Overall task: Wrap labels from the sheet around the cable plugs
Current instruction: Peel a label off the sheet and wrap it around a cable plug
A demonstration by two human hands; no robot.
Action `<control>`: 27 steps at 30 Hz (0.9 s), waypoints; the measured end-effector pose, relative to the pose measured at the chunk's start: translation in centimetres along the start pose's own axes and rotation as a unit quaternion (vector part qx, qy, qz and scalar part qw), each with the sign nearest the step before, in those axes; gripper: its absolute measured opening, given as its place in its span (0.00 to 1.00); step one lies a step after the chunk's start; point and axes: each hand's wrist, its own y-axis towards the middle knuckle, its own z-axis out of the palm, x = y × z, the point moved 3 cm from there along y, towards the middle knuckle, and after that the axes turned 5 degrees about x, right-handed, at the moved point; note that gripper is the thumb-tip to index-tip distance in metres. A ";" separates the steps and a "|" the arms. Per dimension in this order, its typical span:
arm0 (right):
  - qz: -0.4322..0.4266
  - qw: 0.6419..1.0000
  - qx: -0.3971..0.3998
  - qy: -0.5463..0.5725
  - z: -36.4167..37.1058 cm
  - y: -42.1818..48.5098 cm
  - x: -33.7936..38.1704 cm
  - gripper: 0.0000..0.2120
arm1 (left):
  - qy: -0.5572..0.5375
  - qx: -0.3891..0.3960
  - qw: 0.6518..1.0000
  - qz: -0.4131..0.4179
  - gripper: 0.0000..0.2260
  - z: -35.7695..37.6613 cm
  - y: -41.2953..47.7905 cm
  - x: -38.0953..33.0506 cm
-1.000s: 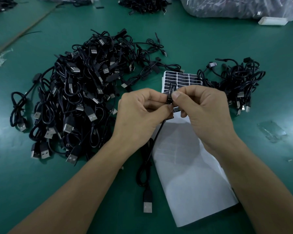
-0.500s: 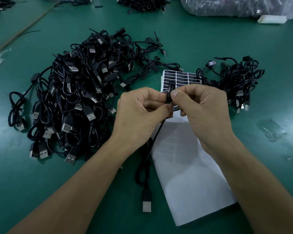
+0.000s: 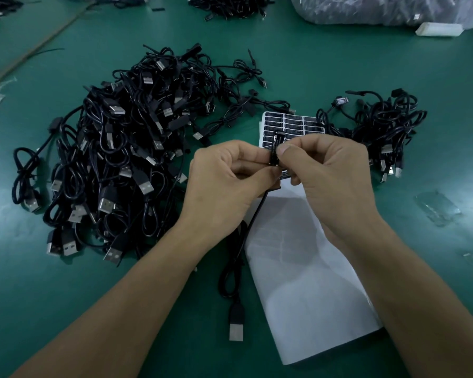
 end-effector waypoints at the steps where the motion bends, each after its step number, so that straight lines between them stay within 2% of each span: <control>1: 0.000 1.000 -0.001 0.001 0.0 0.0 0.0 0.11 | -0.004 0.000 1.000 -0.001 0.07 0.0 0.0 0.0; 16: -0.023 1.000 0.010 -0.014 -0.2 0.2 0.0 0.10 | 0.002 0.002 1.000 0.002 0.06 0.0 0.0 -0.2; 27: -0.044 0.998 -0.028 -0.039 -0.5 -0.1 0.1 0.07 | -0.018 0.012 1.000 -0.009 0.05 0.2 0.0 -0.2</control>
